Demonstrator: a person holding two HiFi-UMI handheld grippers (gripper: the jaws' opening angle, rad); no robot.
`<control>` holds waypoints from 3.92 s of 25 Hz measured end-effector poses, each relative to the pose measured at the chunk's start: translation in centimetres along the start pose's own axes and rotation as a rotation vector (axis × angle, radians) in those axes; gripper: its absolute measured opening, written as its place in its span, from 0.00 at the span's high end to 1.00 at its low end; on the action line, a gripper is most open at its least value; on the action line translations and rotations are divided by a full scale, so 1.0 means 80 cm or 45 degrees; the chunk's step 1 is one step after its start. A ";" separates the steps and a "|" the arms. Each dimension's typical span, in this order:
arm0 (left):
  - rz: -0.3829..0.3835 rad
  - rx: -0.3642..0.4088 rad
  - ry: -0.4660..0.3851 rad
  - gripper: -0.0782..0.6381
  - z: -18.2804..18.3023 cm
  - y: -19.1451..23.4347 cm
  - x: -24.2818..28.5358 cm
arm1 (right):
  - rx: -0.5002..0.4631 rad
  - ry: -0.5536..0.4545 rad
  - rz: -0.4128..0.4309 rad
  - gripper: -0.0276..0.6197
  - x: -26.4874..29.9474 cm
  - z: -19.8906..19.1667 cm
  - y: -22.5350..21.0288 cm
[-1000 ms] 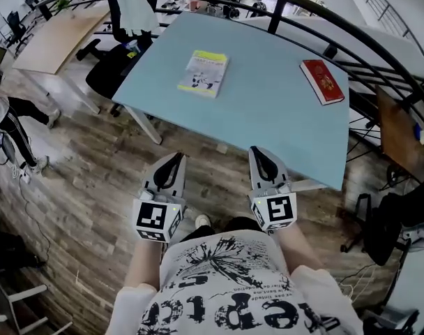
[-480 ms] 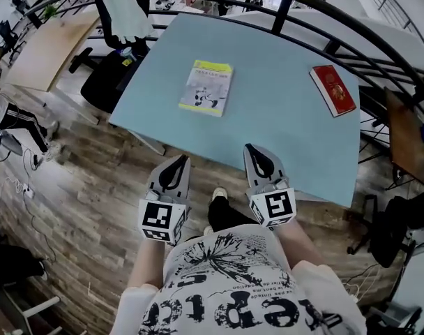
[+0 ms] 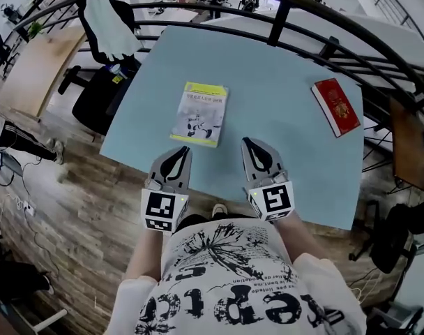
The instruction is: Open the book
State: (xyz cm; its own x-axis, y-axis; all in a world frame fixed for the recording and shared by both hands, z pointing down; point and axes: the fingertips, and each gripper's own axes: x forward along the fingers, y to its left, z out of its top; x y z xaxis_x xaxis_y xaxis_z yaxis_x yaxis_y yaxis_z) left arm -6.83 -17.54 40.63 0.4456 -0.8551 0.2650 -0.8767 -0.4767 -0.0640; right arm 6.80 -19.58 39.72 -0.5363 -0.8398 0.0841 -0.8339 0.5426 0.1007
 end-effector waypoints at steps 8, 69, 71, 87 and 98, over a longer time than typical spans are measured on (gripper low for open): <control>-0.222 0.041 0.124 0.85 -0.032 0.005 0.075 | 0.021 0.099 -0.074 0.94 0.032 -0.022 -0.023; -0.617 0.082 0.313 0.86 -0.129 0.098 0.151 | 0.192 0.213 -0.438 0.94 0.097 -0.041 0.054; -0.557 0.055 0.281 0.86 -0.123 0.123 0.141 | 0.177 0.208 -0.398 0.94 0.110 -0.036 0.065; -0.155 -0.190 0.403 0.86 -0.219 0.294 0.081 | 0.151 0.250 -0.235 0.94 0.187 -0.040 0.155; -0.084 -0.331 0.601 0.85 -0.312 0.325 0.093 | 0.218 0.319 -0.261 0.94 0.202 -0.082 0.187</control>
State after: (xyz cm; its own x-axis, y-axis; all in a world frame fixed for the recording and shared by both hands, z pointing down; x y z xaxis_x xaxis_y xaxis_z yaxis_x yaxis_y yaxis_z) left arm -30.79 -31.23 64.93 0.4240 -0.6120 0.6677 -0.8921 -0.4092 0.1915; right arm -13.46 -24.91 49.06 -0.3251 -0.8893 0.3215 -0.9418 0.3353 -0.0249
